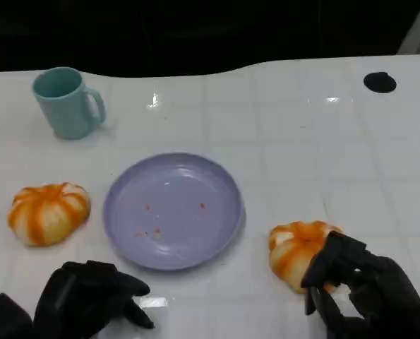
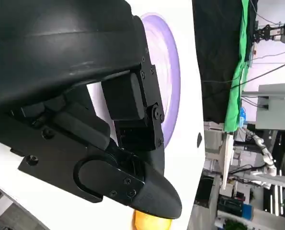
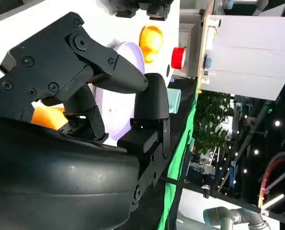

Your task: Grasp the bread from the table and place it into the plate.

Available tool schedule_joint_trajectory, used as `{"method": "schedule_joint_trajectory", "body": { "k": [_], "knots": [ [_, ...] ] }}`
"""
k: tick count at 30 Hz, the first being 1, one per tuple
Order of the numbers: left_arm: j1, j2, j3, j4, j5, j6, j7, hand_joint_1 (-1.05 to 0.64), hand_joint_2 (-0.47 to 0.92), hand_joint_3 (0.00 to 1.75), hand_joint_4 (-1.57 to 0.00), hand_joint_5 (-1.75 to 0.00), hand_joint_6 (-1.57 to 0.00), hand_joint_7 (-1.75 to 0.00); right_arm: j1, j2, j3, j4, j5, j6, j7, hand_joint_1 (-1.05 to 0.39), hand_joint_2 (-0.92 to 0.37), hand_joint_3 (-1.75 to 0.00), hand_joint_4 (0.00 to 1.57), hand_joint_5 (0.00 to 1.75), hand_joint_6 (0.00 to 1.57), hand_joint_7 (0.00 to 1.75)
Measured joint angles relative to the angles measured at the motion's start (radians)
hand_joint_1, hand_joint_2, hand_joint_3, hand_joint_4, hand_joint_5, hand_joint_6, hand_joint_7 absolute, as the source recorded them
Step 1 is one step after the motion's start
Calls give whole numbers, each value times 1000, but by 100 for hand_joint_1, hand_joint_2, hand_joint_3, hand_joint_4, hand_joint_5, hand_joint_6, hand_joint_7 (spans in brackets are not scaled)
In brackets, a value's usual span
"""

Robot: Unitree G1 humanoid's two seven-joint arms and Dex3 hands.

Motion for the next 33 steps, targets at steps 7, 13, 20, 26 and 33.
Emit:
{"method": "schedule_joint_trajectory", "body": {
  "k": [7,13,20,26,33],
  "knots": [
    [0,-1,0,0,0,0,0,-105,87,0,-153,-56,-157,-17,-39,-37,-12,0,-51,-45,-11,-38,-79,-52,62,153,68,96],
    [0,-2,-1,-6,0,1,0,-105,87,0,-153,-56,-157,-16,-53,-126,-26,-53,-155,-49,-22,-43,-91,-22,42,112,50,79],
    [2,-4,-4,-20,0,7,0,-105,86,0,-152,-56,-157,-16,-74,-253,-52,-189,-373,-22,-72,-54,-92,-19,25,57,42,25],
    [4,-6,-9,-22,1,13,1,-105,86,0,-153,-56,-157,-17,-73,-374,-66,-368,-539,107,-61,-57,-92,-14,20,31,39,3],
    [4,-8,-10,-22,1,17,5,-105,86,0,-153,-56,-157,-17,-88,-436,-28,-502,-708,253,-32,-56,-92,-6,18,21,33,0]
  ]
}}
